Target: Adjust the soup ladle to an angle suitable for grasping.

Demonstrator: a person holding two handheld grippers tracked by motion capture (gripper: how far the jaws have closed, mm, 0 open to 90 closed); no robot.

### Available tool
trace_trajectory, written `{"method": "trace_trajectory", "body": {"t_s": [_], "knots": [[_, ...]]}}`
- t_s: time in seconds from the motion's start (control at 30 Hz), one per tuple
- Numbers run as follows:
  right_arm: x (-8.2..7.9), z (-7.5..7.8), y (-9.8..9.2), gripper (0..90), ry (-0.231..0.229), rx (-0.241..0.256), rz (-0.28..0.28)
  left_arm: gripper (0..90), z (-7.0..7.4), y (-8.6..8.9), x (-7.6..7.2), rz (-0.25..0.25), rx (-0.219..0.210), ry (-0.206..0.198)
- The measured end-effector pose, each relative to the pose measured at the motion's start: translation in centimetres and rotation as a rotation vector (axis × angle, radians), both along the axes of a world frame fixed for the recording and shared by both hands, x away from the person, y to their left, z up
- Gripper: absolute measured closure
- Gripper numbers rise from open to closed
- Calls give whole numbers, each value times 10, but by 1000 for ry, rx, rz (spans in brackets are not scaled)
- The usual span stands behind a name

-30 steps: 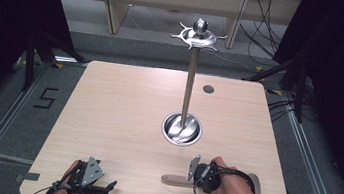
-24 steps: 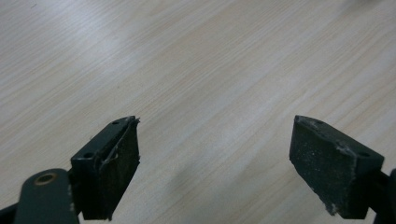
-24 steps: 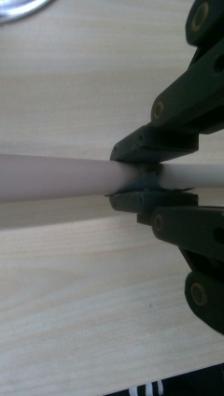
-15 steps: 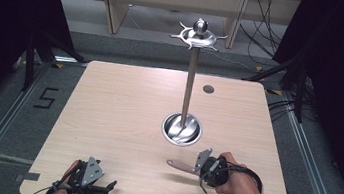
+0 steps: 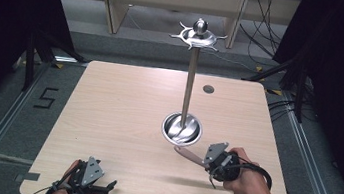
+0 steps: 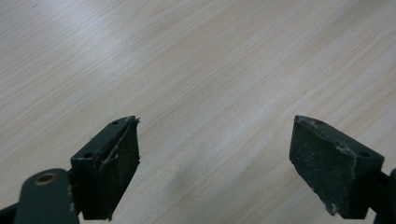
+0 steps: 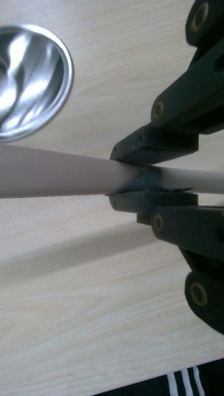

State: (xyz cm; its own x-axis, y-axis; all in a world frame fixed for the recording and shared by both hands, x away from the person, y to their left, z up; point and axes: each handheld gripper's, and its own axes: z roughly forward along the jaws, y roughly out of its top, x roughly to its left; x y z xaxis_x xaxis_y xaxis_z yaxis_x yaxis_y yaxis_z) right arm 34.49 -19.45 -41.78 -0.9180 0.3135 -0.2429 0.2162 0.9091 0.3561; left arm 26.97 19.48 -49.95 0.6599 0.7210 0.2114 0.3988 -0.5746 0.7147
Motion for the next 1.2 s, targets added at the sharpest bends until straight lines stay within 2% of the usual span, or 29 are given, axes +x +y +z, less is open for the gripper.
{"method": "trace_trajectory", "body": {"t_s": [0.03,0.1,0.13,0.17,0.23,0.27,0.3,0.4,0.43,0.47,0.5,0.53,0.57,0.63,0.67,0.7,0.73,0.77,0.83,0.87,0.9,0.93,0.97,1.0,1.03,1.1,1.17,1.2], "knots": [[1,2,-1,769,-8,-3,8,156,0,0,0,-7,6,-2],[-3,5,-2,769,-4,31,-43,156,0,0,0,-6,5,-2],[-2,6,-3,769,-19,41,-21,156,0,0,0,-4,4,-2],[-3,9,-5,769,-28,38,-45,156,0,0,0,-6,4,-2],[-4,13,-9,769,-31,68,-28,156,-1,0,0,6,-5,-4],[-6,14,-11,769,-39,81,-55,156,-1,0,0,7,-6,-4],[-6,15,-12,769,-31,86,-54,156,-1,-1,0,2,-18,-4],[-5,21,-18,770,-58,85,-36,156,-2,-2,0,14,-27,-3],[-6,20,-20,770,-74,114,-41,156,-2,-2,0,9,-28,-6],[-7,21,-21,769,-74,123,-59,156,-1,-1,0,5,-22,-2],[-7,22,-22,769,-83,139,-55,156,-1,-1,0,5,-22,-2],[-7,23,-23,769,-79,145,-56,157,0,0,0,-1,-6,-1],[-8,24,-24,769,-94,154,-69,156,1,1,0,-7,11,2],[-12,27,-27,770,-79,183,-105,156,1,1,0,-7,9,2],[-12,28,-29,770,-96,204,-112,156,0,0,0,-2,-1,-1],[-12,29,-30,769,-99,212,-103,156,-2,-2,-1,27,-26,-1],[-12,30,-32,769,-119,222,-90,156,-2,-1,-1,16,-19,0],[-13,31,-34,769,-120,228,-96,156,-1,-1,0,7,-13,-2],[-15,34,-38,770,-132,250,-116,156,-2,-2,-1,15,-29,-4],[-14,36,-41,770,-140,256,-97,156,-2,-2,-1,15,-29,-3],[-14,36,-41,770,-140,256,-97,156,1,1,0,-12,13,3],[-16,37,-43,770,-160,271,-126,156,1,1,-1,-7,12,4],[-16,38,-45,770,-160,279,-122,156,0,0,0,-1,-2,-3],[-17,39,-46,770,-153,289,-128,156,0,1,0,-10,13,0],[-18,40,-48,770,-165,307,-152,156,1,0,0,-4,10,4],[-17,40,-51,770,-180,327,-141,156,0,0,-1,-4,9,5],[-17,40,-52,770,-191,347,-147,156,-1,-2,-1,6,-26,1],[-16,40,-53,770,-198,357,-156,156,0,0,0,-4,7,4]]}}
